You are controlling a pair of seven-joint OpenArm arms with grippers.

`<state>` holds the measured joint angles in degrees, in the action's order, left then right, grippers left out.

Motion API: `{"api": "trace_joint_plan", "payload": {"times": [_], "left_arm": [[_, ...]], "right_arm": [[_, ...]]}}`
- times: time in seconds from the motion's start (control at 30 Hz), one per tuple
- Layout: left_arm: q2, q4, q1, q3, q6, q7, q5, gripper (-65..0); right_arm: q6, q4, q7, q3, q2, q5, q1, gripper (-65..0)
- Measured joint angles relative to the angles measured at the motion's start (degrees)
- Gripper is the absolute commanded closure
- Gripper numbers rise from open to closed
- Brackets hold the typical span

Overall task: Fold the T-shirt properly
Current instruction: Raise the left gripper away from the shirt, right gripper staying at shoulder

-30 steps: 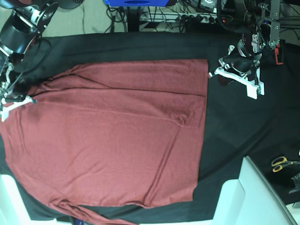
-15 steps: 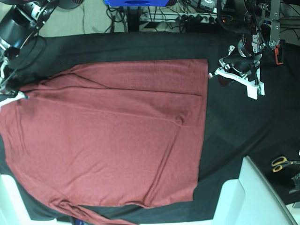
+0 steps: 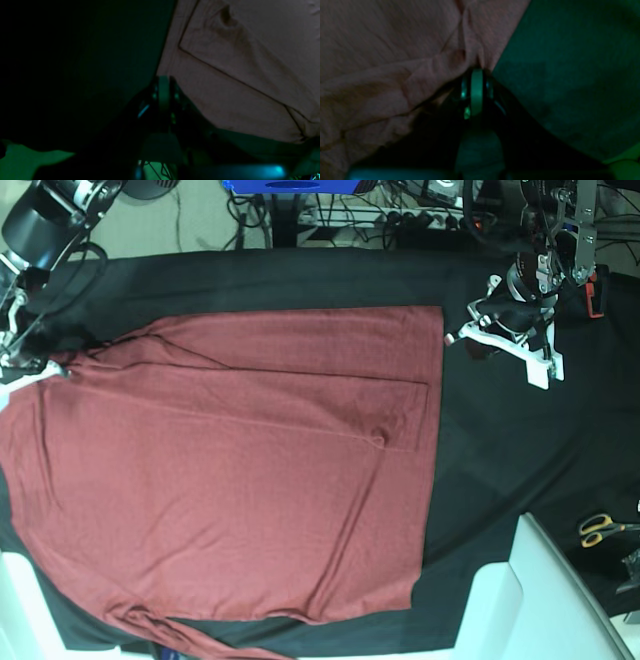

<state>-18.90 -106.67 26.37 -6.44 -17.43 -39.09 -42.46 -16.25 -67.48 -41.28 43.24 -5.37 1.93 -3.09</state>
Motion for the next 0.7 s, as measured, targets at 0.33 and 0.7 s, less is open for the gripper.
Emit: {"api": "trace_joint_plan", "payload": {"times": [0.33, 0.7], "left_arm": [[0.00, 0.35, 0.00, 0.00, 0.02, 0.00, -0.02, 0.0], [-0.11, 0.35, 0.00, -0.11, 0.02, -0.15, -0.02, 0.0]], "right_arm": [[3.45, -0.02, 0.13, 0.00, -0.02, 0.22, -0.04, -3.0], [3.85, -7.67, 0.00, 5.99, 1.11, -0.17, -0.02, -35.7]]}}
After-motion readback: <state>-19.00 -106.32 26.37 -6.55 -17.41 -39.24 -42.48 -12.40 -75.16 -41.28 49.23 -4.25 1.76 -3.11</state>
